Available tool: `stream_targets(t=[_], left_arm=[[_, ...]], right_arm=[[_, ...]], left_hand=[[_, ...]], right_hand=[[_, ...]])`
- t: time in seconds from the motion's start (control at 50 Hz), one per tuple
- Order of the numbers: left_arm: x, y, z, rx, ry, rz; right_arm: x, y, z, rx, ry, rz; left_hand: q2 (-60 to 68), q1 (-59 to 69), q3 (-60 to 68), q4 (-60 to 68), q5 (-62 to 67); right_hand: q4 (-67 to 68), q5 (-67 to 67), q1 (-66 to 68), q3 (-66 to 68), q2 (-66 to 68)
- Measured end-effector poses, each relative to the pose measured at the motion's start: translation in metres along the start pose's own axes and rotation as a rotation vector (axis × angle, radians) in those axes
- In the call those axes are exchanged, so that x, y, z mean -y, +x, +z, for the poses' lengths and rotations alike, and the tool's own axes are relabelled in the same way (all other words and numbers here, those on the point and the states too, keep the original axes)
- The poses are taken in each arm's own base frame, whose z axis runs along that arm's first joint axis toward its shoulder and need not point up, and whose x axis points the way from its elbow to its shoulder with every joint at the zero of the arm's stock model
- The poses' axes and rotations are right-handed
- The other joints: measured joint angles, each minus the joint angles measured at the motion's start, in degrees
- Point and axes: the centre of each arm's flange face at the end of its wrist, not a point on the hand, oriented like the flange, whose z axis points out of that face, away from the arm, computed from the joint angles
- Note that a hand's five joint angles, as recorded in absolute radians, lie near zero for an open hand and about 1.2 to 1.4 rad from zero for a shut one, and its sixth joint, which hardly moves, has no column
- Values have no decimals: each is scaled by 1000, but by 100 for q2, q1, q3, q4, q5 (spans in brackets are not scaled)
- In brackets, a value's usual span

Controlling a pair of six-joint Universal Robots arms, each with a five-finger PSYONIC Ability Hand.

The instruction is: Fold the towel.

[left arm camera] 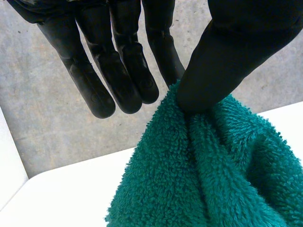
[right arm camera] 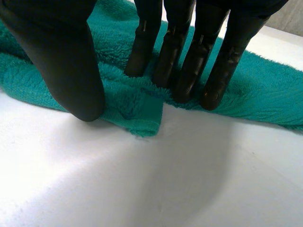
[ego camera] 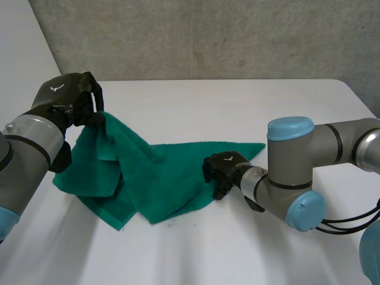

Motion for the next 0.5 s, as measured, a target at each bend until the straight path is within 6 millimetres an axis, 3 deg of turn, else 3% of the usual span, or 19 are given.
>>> stream_targets(t=[0.12,0.14,0.22,0.32,0.36,0.38,0.5], left_arm=[[-1,0,0,0,-3,0],[-1,0,0,0,-3,0],[-1,0,0,0,-3,0],[0,0,0,-1,-2,-1],[-1,1,-1,-3,-2,0],[-1,1,-1,-3,-2,0],[-3,3,-2,-9,-13,2]], right_arm=[[-2,2,2,-16,-4,-12],[0,3,2,-32,0,-15],[6,7,2,-59,21,-19],[34,13,-8,-104,101,-27],[58,17,-23,-128,166,-40],[58,17,-23,-128,166,-40],[114,33,-78,-216,305,-115]], left_hand=[[0,0,0,0,0],[0,0,0,0,0],[0,0,0,0,0],[0,0,0,0,0],[0,0,0,0,0],[0,0,0,0,0],[0,0,0,0,0]], right_hand=[[683,675,604,697,714],[1946,1978,835,1926,1597],[2055,2085,1406,1992,1927],[2056,2105,1644,1992,2040],[2056,2108,1644,1992,2040],[2056,2108,1644,1992,2040],[2056,2121,1644,1992,2040]])
